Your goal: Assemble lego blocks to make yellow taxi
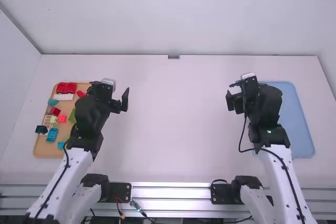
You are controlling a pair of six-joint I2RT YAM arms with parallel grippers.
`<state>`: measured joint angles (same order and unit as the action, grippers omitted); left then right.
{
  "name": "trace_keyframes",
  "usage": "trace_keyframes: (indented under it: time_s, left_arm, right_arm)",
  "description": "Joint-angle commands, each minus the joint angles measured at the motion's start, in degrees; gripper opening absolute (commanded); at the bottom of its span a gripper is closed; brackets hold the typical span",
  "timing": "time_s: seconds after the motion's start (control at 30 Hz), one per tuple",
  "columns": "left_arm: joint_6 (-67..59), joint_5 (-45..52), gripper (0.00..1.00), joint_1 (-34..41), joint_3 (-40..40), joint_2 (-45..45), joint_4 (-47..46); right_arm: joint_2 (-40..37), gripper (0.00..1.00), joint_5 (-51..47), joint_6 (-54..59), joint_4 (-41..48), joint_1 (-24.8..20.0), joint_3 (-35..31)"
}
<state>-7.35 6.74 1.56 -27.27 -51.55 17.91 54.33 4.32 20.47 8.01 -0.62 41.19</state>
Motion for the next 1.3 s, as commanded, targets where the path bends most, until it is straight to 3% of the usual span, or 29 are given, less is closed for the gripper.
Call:
trace_keyframes:
  time_s: [0.0,0.17,0.5,0.67,0.87,1.07,1.27]
  left_arm:
    - [-1.68,-1.62,0.99,0.74,-1.07,5.46,-1.03]
    - [-1.08,-1.80,0.99,0.47,-0.93,14.11,-4.86]
    - [6.42,-6.74,0.86,-1.56,6.57,21.61,-12.36]
    - [7.35,-6.74,0.76,-1.56,12.26,27.29,-17.91]
    - [7.35,-6.74,0.63,-1.56,19.64,34.67,-17.91]
    - [7.35,-6.74,0.49,-1.56,27.27,42.69,-17.91]
    - [7.35,-6.74,0.37,-1.56,27.27,49.45,-17.91]
  right_arm:
    - [-2.80,0.99,-3.41,-0.52,0.20,3.30,1.07]
    - [-6.53,0.99,-5.93,-0.69,-0.32,7.48,0.93]
    - [-13.76,0.86,-4.32,-7.93,-7.56,0.62,-6.31]
    - [-19.15,0.77,-4.32,-13.32,-8.01,0.62,-11.70]
    - [-26.29,0.64,-4.32,-20.45,-8.01,0.62,-18.83]
    - [-34.34,0.50,-4.32,-20.47,-8.01,0.62,-26.88]
    - [-41.27,0.38,-4.32,-20.47,-8.01,0.62,-33.82]
